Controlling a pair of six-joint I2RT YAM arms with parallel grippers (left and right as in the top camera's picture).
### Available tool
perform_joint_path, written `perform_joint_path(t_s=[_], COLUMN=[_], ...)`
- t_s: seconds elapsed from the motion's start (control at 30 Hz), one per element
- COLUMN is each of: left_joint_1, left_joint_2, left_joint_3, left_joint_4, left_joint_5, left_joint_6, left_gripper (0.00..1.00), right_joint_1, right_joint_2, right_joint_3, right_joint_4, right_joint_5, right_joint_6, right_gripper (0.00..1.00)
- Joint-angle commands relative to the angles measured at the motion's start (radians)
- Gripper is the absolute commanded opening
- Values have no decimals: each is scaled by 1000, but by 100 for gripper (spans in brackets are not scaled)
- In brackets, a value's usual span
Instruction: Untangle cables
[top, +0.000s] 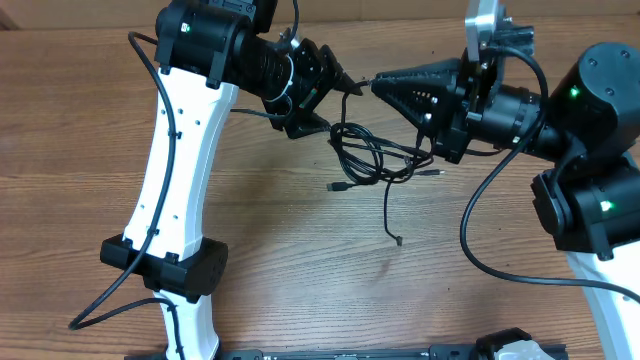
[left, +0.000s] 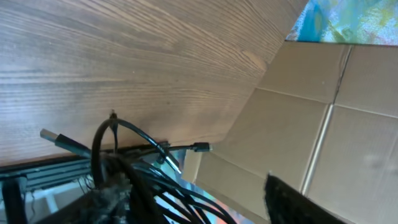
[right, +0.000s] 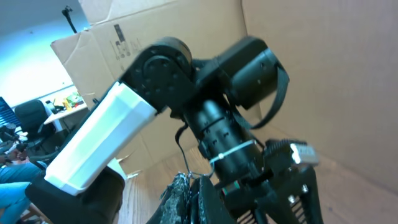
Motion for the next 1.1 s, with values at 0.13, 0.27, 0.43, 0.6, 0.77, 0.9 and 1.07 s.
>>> perform_joint_path(t_s=[0.13,0.27,0.43,0.6,0.77,0.9,1.07], left_joint_1=[0,0,0,0,-2,-2,-1], left_joint_2=[-34,-34,-34,-34,-34,-34,-34], left_joint_3=[26,26,26,26,26,26,26], left_joint_4=[-5,-5,-5,-5,-5,-5,-5], left_joint_5=[124,162,186,187,229,230,238], left_joint_6=[-16,-21,-34,-29,-30,-31,-42], left_gripper=[79,78,91,86,93,100,100], right_joint_1=[4,4,4,-15,-53,-72,-76], right_joint_2=[-17,-17,-17,-16,-16,-16,-16], right_joint_3=[29,29,29,28,28,28,28], right_joint_4=[77,126,157,124,121,123,129], right_joint_5=[-4,-4,23,45,48,49,48], right_joint_6=[0,-3,-3,-3,-27,-32,-64], right_gripper=[4,4,4,4,4,4,4])
